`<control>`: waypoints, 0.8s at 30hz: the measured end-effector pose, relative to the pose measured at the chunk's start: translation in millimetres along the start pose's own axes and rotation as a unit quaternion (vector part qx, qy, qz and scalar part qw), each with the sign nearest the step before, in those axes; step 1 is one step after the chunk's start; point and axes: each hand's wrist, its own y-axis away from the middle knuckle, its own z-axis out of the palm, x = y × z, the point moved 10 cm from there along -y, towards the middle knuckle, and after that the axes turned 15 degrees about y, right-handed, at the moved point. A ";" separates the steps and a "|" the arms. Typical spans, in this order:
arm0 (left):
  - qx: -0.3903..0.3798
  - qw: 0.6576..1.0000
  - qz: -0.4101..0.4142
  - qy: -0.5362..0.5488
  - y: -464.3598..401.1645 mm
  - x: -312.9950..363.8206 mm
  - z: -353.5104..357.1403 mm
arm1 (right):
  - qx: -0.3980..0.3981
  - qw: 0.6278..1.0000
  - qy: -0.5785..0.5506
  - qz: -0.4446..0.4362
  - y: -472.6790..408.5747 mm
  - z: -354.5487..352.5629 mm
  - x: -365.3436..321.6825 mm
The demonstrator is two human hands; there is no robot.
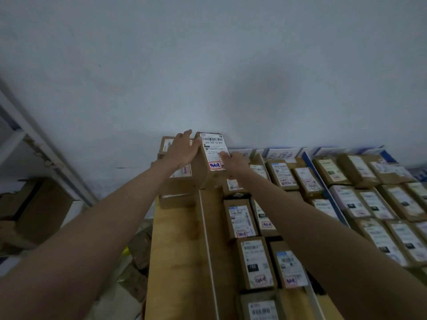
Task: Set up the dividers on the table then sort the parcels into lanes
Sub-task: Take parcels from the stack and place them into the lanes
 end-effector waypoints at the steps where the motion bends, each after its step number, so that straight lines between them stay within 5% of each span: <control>1: -0.005 0.999 0.015 -0.047 13.3 3.4 5.2 | 0.004 1.000 0.011 0.006 8.4 -5.0 9.6; 9: -0.063 0.967 0.043 -0.244 97.1 -21.1 68.0 | 0.040 0.998 0.030 0.046 74.6 -30.8 101.2; 17: -0.082 0.963 0.031 -0.256 182.6 -25.4 132.4 | 0.061 0.992 0.019 0.105 133.3 -48.5 215.7; 24: -0.065 0.957 0.013 -0.282 263.6 -19.2 185.3 | 0.062 0.994 0.057 0.066 194.8 -68.8 289.8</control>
